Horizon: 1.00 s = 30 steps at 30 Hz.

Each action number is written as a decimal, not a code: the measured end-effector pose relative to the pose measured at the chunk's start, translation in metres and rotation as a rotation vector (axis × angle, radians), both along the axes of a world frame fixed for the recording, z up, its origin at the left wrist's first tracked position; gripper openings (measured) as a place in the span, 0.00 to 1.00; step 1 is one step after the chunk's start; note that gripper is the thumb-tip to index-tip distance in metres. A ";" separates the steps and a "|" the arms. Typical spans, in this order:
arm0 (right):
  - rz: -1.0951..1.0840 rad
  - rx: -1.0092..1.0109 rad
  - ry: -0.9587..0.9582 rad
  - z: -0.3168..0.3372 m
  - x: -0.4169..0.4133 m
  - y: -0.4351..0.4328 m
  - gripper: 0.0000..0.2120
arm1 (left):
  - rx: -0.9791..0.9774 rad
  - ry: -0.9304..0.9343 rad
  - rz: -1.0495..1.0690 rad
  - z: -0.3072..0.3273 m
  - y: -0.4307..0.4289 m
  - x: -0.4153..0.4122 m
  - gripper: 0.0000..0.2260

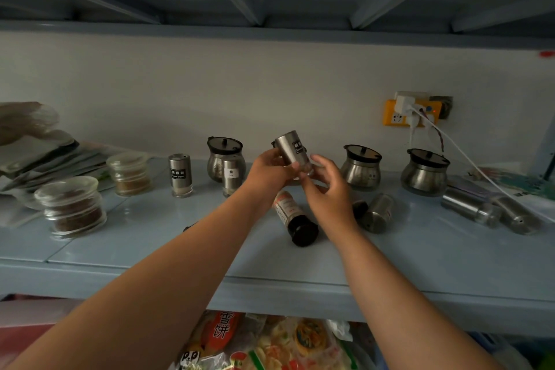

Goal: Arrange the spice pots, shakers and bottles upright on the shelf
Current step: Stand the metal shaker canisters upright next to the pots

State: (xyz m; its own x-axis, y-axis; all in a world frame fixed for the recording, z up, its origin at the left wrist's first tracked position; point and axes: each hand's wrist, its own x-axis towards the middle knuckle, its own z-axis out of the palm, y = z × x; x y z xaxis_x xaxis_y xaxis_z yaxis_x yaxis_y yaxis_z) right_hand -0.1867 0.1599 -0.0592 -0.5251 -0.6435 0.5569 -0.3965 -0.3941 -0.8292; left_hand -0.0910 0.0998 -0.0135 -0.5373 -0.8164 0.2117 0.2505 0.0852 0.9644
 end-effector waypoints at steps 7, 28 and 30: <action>0.012 -0.002 -0.075 -0.001 -0.001 -0.006 0.17 | -0.053 -0.058 0.040 -0.001 0.002 -0.001 0.18; -0.050 0.201 -0.023 -0.006 -0.019 -0.032 0.06 | -0.289 -0.492 0.302 -0.001 -0.019 -0.021 0.15; -0.063 0.204 -0.025 -0.006 -0.018 -0.031 0.08 | -0.306 -0.518 0.320 -0.002 -0.020 -0.023 0.14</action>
State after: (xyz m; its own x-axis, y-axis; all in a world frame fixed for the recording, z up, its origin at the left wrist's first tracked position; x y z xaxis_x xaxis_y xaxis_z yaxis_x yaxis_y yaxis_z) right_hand -0.2045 0.1289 -0.0656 -0.5797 -0.7070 0.4052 -0.3937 -0.1923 -0.8989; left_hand -0.1137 0.0794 -0.0155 -0.3736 -0.8963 0.2389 -0.3202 0.3663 0.8737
